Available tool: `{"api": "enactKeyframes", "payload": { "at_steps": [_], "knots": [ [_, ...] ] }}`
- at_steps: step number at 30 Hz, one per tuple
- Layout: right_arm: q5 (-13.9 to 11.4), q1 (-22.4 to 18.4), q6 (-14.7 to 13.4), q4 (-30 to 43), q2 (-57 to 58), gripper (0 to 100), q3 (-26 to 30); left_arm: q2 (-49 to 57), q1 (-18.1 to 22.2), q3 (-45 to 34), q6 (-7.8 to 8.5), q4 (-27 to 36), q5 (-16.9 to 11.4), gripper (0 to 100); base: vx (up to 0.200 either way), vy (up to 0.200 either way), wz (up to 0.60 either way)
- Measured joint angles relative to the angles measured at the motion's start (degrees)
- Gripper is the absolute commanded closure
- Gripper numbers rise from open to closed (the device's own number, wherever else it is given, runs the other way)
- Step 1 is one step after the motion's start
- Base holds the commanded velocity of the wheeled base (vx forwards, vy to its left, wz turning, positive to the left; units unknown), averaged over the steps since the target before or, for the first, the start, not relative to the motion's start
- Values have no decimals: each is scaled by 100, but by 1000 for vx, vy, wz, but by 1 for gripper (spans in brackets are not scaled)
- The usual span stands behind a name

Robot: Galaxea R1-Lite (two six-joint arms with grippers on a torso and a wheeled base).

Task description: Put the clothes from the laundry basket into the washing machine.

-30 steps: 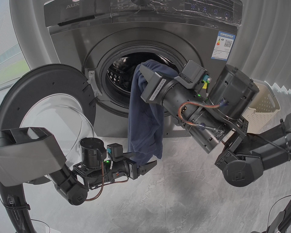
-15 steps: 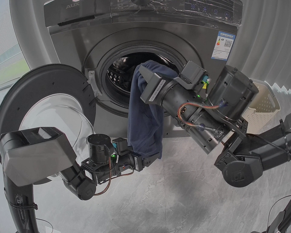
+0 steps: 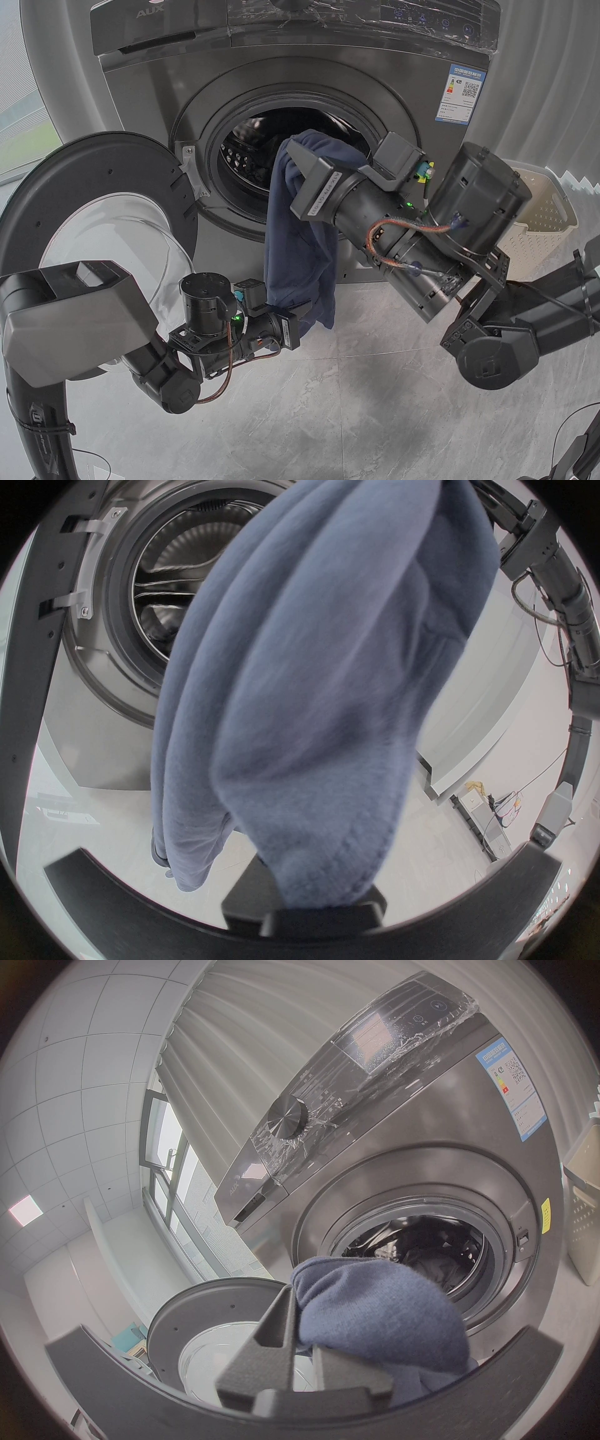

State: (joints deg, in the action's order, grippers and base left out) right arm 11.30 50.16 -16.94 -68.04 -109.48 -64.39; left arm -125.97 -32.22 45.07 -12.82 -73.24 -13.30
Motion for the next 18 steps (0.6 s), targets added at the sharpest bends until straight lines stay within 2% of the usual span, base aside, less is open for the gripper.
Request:
{"api": "enactKeyframes", "payload": {
  "at_steps": [9, 10, 15, 18],
  "knots": [
    [-74, -48, 0, -34, 0, 100, 149, 603, -245, -516, 7, 24, 6, 100, 0, 0, 0],
    [-105, -41, 0, -63, 0, 0, 190, 733, -308, -623, 7, 33, 11, 100, 0, 0, 0],
    [-244, 0, 1, -189, 15, 0, 428, 1213, -584, -974, 5, 74, 66, 100, 0, 0, 0],
    [-373, -4, 78, -222, 48, 0, 789, 1491, -684, -1109, 5, 77, 104, 100, 0, 0, 0]
  ]
}}
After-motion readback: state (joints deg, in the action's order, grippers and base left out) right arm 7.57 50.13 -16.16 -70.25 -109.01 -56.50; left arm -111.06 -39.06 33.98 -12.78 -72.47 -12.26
